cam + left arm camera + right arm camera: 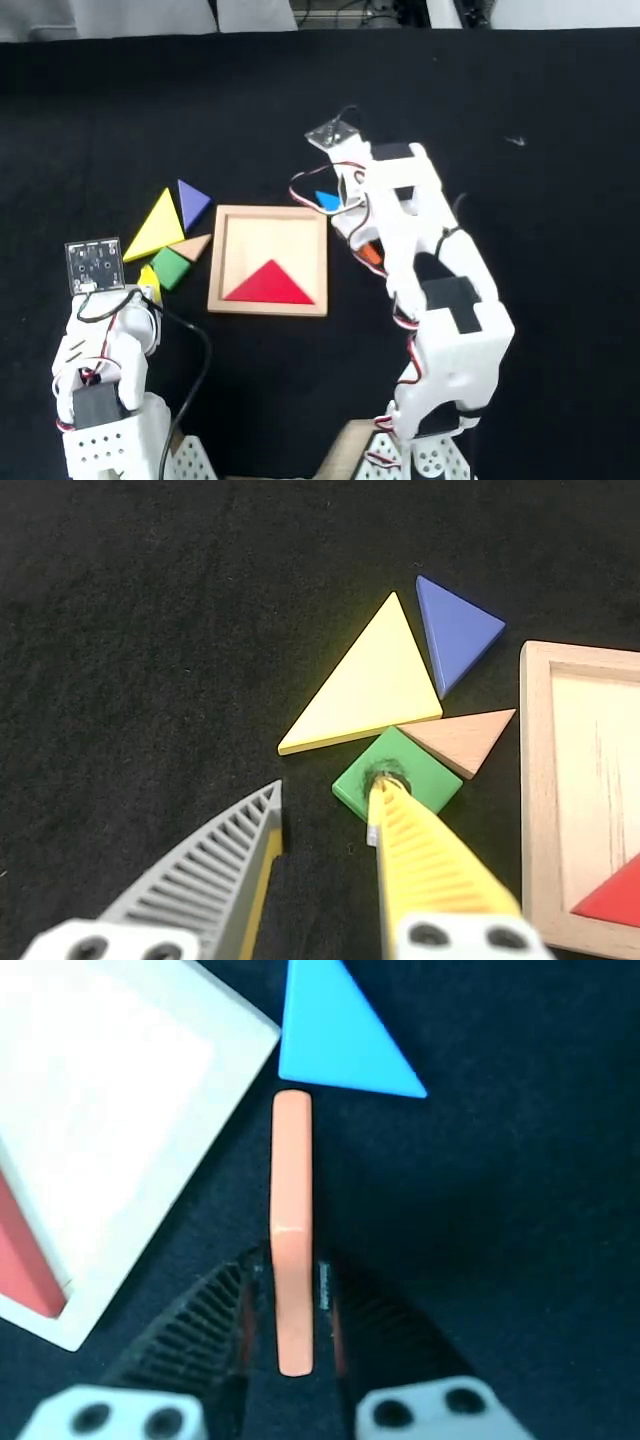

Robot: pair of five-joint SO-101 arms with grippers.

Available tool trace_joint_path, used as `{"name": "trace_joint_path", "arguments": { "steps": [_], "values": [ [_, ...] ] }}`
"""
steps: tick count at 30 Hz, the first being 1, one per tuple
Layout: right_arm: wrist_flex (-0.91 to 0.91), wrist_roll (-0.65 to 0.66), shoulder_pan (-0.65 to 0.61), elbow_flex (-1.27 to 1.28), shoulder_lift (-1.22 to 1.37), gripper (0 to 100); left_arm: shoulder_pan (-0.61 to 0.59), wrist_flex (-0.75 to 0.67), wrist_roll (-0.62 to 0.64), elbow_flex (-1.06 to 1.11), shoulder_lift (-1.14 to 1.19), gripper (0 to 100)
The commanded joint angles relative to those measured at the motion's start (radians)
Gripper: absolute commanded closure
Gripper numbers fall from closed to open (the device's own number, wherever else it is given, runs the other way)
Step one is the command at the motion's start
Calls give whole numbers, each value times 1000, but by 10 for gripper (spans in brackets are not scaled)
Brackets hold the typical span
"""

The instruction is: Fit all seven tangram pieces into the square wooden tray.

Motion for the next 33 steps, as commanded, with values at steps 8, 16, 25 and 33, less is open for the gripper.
{"name": "trace_joint_path", "arguments": {
  "steps": [8, 16, 25, 33],
  "values": [
    [37, -52, 15, 33, -222, 988, 5, -2, -2, 19, -8, 849],
    [37, -81, 9, 148, -378, 988, 4, 2, -2, 19, -8, 849],
    [69, -333, -34, 171, -476, 988, 5, 5, -2, 19, -8, 851],
    [124, -358, -262, 173, -486, 988, 10, 5, -2, 19, -8, 852]
  ]
}}
